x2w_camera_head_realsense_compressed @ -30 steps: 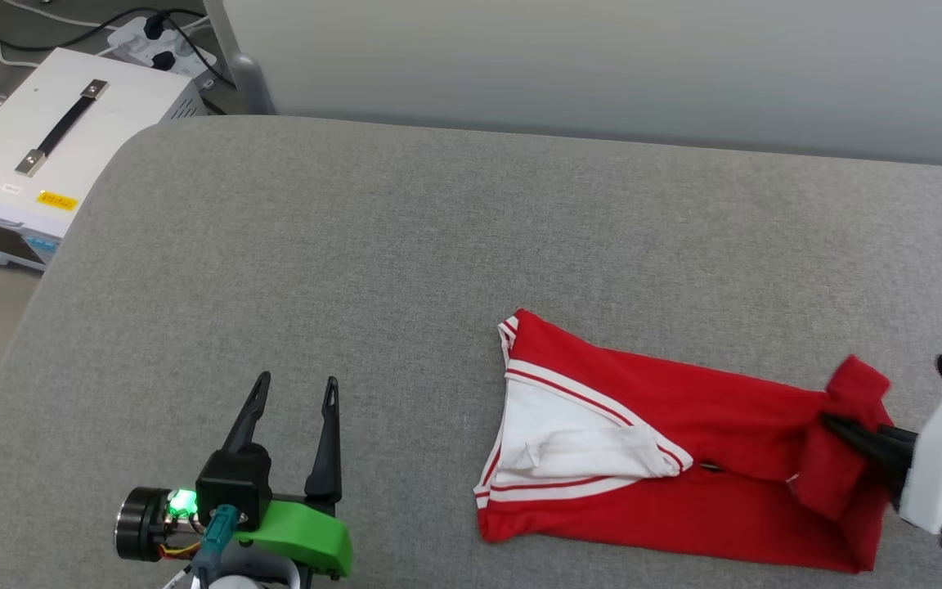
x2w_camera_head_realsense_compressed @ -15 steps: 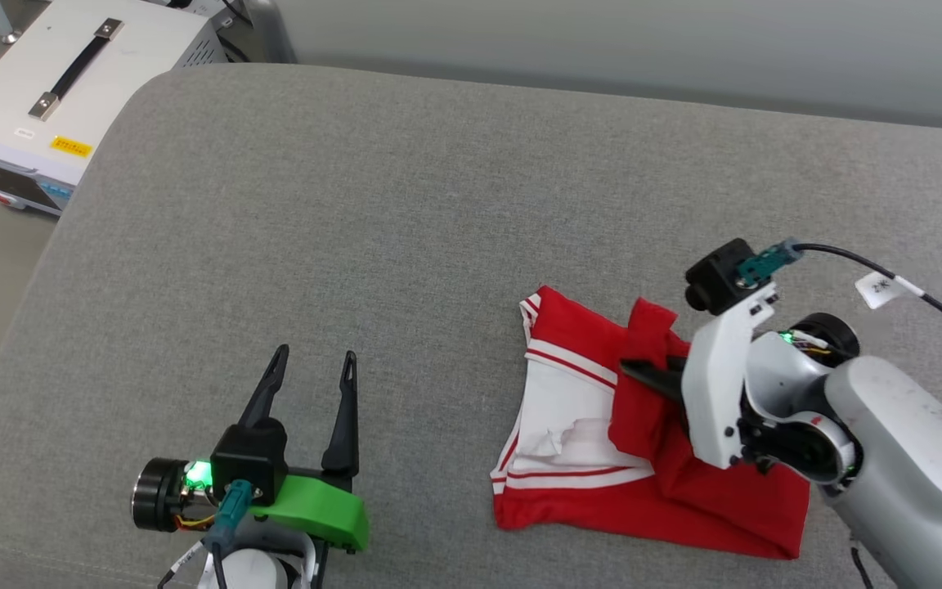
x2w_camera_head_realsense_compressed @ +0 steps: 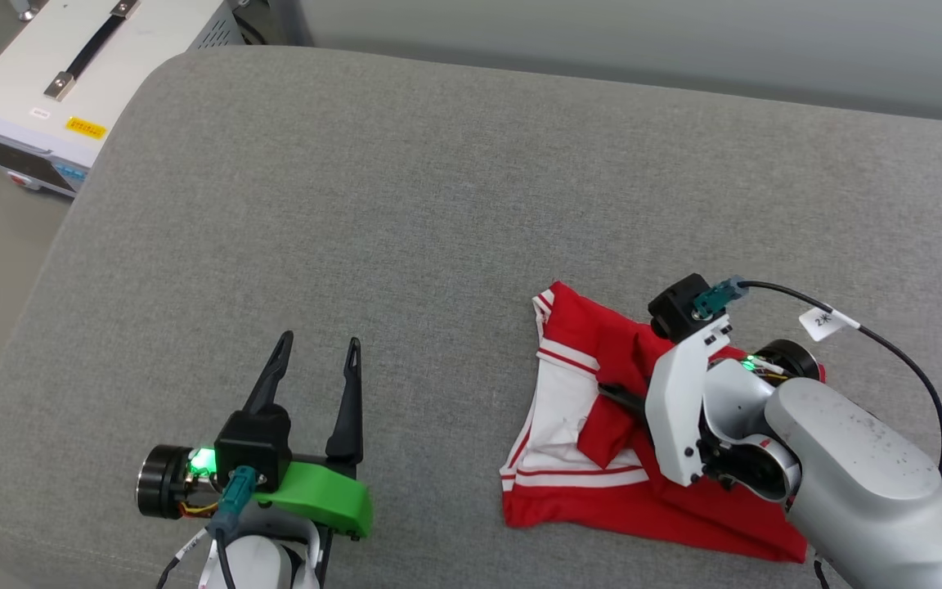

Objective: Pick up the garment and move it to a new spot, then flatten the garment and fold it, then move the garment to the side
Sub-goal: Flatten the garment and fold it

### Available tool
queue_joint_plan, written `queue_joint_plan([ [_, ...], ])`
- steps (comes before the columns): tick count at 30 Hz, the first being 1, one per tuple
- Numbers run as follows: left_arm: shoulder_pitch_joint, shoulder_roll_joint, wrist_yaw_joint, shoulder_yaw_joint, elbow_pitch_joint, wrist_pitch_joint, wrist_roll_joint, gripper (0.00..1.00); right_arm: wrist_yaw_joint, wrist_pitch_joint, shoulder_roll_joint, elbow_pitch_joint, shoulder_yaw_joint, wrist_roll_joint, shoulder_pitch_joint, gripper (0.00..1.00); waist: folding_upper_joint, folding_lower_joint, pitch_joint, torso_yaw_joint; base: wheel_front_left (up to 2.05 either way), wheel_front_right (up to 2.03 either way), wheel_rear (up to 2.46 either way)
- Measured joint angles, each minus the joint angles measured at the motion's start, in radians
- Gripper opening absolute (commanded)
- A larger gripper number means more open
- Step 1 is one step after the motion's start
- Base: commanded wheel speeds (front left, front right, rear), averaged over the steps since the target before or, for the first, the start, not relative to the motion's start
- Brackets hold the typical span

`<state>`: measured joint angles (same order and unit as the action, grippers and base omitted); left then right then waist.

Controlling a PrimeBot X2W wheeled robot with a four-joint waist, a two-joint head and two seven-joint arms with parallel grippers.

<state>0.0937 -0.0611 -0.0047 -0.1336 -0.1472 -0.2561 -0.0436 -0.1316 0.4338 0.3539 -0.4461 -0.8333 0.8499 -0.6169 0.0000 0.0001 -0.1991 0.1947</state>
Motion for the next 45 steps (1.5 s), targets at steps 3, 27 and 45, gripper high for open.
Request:
queue_joint_plan([
  [3,-0.006,0.0,0.0,0.011,-0.002,0.0,0.0,1.0,0.0,-0.065,0.023,0.027,-0.005,0.004,0.0,1.0,0.0,0.0,0.017,-0.013,0.0,0.0,0.0],
  [27,-0.08,-0.001,-0.019,0.053,-0.007,0.0,0.0,1.0,0.0,-0.683,0.023,0.231,0.662,-0.514,0.326,1.0,0.0,-0.0001,0.152,-0.138,0.0,0.0,0.0],
  [45,-0.116,-0.001,-0.04,0.049,0.011,0.0,0.0,1.0,0.0,-0.686,-0.239,0.423,0.896,-0.64,0.717,1.0,0.0,-0.0001,0.215,-0.13,0.0,0.0,0.0],
])
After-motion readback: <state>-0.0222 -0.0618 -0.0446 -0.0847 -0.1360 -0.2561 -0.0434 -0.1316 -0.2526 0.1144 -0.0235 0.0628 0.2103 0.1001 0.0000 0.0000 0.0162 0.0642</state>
